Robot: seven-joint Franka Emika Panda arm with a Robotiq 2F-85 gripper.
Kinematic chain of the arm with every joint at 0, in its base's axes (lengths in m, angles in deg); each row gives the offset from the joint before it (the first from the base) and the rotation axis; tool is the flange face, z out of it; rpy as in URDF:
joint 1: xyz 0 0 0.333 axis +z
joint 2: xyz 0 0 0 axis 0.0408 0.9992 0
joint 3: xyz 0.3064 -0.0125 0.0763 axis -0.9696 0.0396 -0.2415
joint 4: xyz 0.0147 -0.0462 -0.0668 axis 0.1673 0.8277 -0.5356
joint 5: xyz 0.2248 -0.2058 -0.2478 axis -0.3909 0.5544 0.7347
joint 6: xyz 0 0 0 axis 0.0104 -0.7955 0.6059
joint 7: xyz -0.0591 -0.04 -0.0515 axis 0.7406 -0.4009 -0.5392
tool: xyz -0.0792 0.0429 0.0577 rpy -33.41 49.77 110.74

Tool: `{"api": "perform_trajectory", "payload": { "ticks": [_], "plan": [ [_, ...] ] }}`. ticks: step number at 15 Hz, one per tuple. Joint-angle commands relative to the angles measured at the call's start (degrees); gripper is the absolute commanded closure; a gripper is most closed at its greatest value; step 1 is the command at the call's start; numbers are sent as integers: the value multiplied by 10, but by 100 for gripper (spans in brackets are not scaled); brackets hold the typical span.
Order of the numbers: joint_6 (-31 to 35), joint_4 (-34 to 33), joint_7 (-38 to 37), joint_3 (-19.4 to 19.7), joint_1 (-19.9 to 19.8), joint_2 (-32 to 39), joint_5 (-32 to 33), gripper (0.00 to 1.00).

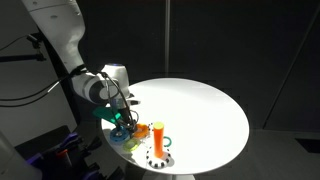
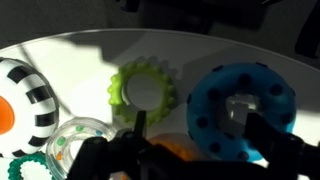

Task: Put the blue ring on the stack

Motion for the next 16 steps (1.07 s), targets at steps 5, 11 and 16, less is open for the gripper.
{"api": "perform_trajectory", "payload": {
  "ticks": [5, 11, 16],
  "plan": [
    [19, -16, 19, 0, 0, 26, 0, 50],
    [16, -14, 12, 6, 7, 13, 4, 90],
    [3, -7, 12, 3, 5, -14, -1, 90]
  ]
}}
